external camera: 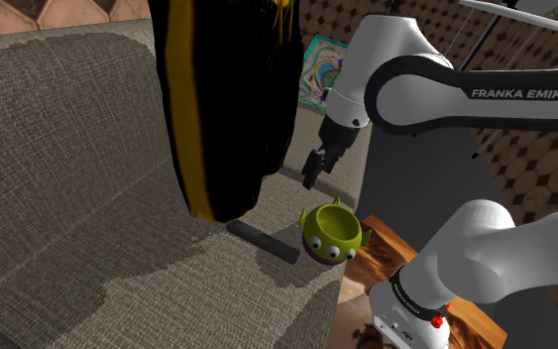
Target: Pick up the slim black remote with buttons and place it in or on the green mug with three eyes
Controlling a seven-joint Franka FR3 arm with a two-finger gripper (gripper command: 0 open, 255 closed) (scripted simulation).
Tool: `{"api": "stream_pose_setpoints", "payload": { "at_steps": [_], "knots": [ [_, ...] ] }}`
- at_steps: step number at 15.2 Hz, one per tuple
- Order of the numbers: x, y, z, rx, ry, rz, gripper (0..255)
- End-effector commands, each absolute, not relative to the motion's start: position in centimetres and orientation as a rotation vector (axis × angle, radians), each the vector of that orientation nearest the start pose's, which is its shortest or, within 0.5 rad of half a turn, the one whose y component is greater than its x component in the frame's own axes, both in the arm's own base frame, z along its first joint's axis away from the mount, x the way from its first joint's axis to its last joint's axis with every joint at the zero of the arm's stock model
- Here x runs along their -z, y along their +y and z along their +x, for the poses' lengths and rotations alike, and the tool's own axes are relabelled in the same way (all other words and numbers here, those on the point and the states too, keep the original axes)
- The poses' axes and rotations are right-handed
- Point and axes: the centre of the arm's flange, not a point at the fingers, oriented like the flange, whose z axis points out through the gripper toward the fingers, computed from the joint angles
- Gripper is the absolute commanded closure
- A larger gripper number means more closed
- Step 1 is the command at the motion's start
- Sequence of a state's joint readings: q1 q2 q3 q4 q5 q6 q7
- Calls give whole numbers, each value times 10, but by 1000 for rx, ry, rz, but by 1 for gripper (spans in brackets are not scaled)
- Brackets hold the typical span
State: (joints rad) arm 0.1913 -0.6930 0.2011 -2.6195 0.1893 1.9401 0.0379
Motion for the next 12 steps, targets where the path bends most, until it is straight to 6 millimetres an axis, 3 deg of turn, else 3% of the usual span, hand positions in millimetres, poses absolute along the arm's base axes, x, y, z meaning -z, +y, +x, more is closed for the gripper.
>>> {"api": "stream_pose_setpoints", "payload": {
  "at_steps": [1, 11, 12],
  "knots": [
    [-444, 163, 309, -5, -422, -3058, 0],
    [-356, 258, 295, -29, -668, -2991, 0],
    [-354, 259, 295, -29, -671, -2990, 0]
  ]
}}
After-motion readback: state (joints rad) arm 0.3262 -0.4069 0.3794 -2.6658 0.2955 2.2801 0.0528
